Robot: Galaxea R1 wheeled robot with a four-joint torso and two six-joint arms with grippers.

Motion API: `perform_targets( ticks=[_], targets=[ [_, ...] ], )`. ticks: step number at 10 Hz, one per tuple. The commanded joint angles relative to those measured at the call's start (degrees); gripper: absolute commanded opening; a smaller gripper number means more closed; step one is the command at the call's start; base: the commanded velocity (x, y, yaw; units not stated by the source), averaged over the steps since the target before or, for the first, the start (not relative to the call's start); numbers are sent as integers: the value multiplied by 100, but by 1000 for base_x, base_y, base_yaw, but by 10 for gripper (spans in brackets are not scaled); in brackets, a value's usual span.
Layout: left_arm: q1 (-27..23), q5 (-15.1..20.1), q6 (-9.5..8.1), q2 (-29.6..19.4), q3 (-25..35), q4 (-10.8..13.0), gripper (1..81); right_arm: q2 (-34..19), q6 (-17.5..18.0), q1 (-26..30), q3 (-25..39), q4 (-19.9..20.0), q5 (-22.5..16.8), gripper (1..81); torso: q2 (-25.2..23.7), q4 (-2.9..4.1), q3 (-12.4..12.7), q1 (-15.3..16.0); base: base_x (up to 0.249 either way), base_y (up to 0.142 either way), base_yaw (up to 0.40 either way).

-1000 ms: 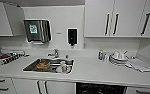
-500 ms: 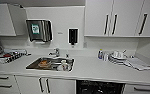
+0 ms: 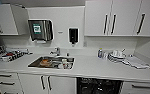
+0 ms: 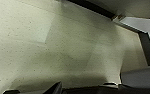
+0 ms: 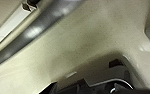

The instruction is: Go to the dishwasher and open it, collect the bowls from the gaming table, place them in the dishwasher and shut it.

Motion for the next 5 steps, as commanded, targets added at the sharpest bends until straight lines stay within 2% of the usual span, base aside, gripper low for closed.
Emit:
perform_targets(
  ticks=[1,2,5],
  targets=[
    [-385,196,-9,-1,63,49,811,-337,15,484,-98,100,-345,811,0,0,0,0,-80,0,0],
    [-385,196,-9,-1,63,49,811,-329,15,476,-124,100,-345,811,0,0,0,0,-76,0,0],
    [-385,196,-9,8,63,49,811,-223,6,432,-282,-14,-337,811,-2,0,0,0,0,0,0]
  ],
)
